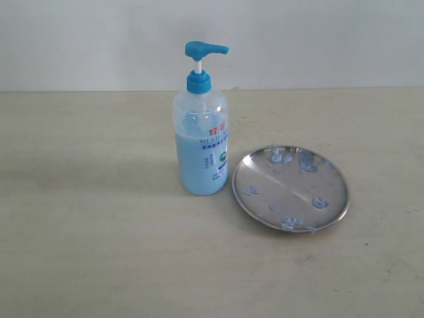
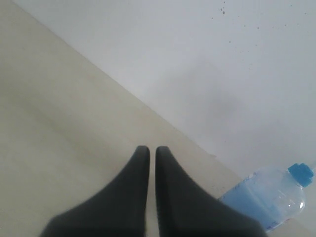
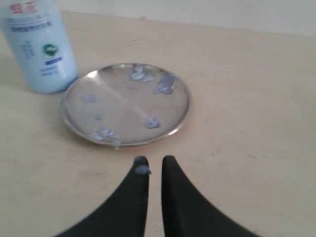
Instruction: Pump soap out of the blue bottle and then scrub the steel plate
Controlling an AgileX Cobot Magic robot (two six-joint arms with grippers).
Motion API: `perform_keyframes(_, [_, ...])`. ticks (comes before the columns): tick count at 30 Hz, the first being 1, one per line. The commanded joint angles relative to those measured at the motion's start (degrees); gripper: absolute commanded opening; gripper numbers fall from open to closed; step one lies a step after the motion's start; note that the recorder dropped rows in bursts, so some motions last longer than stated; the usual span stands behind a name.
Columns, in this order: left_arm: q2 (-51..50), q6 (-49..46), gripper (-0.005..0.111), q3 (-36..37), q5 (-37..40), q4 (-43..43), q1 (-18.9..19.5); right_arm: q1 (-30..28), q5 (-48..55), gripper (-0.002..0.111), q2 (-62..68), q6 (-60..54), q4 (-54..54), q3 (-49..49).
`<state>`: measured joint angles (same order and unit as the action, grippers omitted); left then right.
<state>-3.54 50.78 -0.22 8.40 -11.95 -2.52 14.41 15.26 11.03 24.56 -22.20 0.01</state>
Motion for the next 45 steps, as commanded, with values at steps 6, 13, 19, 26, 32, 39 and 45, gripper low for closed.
perform_keyframes(6, [-0.2, 0.2, 0.004, 0.2, -0.9, 0.1, 0.0, -8.4, -2.6, 0.0, -11.0, -38.2, 30.1, 0.0])
perform_keyframes(13, [0.3, 0.2, 0.004, 0.2, -0.8, 0.0, 0.0, -20.8, 0.2, 0.0, -11.0, -23.0, 25.1, 0.0])
perform_keyframes(19, [0.3, 0.2, 0.004, 0.2, -0.8, 0.0, 0.0, -21.1, 5.1, 0.0, -11.0, -27.6, 22.2, 0.0])
perform_keyframes(26, [0.3, 0.2, 0.004, 0.2, -0.8, 0.0, 0.0, -21.1, 4.2, 0.0, -11.0, -27.6, 24.4, 0.0])
perform_keyframes(32, [0.3, 0.2, 0.004, 0.2, -0.8, 0.0, 0.0, -21.1, 4.2, 0.0, -11.0, -27.6, 24.4, 0.0])
perform_keyframes(39, [0.3, 0.2, 0.004, 0.2, -0.8, 0.0, 0.0, -21.1, 4.2, 0.0, -11.0, -27.6, 24.4, 0.0])
perform_keyframes(45, [0.3, 0.2, 0.004, 0.2, -0.4, -0.8, 0.0, -21.1, 4.2, 0.0, -11.0, -27.6, 24.4, 0.0])
